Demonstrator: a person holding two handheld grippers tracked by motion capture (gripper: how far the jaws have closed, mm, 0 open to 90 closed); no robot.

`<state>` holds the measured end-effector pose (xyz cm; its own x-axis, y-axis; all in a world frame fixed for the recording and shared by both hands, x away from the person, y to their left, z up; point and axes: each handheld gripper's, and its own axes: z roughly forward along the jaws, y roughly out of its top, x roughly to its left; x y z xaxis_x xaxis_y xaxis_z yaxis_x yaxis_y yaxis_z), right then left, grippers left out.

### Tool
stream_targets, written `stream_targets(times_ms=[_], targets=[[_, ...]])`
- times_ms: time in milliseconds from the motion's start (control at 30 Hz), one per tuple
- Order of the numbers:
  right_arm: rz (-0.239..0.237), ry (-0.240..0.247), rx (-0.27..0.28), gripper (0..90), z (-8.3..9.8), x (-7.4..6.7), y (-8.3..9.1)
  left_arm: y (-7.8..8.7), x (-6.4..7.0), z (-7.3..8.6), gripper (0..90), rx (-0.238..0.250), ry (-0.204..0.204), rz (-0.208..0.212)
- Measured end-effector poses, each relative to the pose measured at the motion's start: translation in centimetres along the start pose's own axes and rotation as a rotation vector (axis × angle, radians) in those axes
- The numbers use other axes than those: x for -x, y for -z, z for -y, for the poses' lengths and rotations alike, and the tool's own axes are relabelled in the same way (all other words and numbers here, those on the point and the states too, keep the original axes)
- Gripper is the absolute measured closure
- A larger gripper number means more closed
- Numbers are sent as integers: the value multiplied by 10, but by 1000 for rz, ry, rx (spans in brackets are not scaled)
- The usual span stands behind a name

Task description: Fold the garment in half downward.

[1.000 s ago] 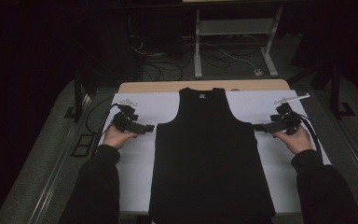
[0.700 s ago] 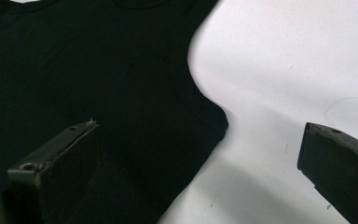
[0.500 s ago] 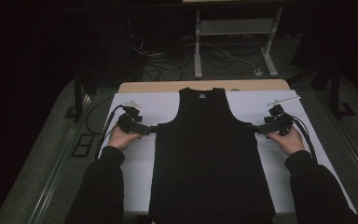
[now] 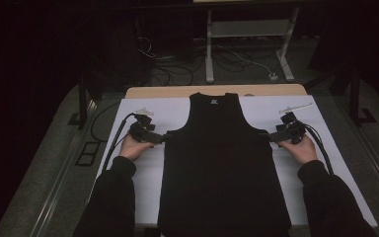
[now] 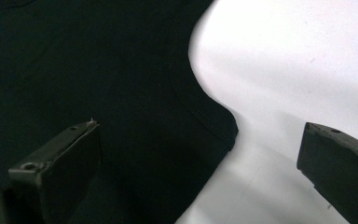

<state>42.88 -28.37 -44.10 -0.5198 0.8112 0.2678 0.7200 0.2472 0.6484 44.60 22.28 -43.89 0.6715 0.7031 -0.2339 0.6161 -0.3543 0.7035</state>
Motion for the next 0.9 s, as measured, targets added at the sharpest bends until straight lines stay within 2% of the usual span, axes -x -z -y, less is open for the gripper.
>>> stream_targets(times_ms=[200, 400, 500, 567, 733, 800, 900], targets=[[17, -4, -5, 13, 1, 1, -3, -8, 0, 2, 0, -27, 23, 10], [2, -21, 1, 119, 1, 7, -4, -7, 0, 1, 17, -18, 22, -2], [5, -23, 11, 153, 1, 8, -5, -7, -1, 1, 72, 2, 34, 2], [15, -21, 14, 198, 1, 8, -6, -8, -1, 1, 134, -4, 24, -6], [29, -21, 4, 284, 1, 6, -8, -9, 0, 2, 190, -7, 18, -7], [34, -16, 5, 333, 1, 5, -9, -9, 1, 2, 244, -8, 8, -27], [33, -9, 8, 403, 1, 5, -9, -10, 2, 1, 347, 4, 13, -32]])
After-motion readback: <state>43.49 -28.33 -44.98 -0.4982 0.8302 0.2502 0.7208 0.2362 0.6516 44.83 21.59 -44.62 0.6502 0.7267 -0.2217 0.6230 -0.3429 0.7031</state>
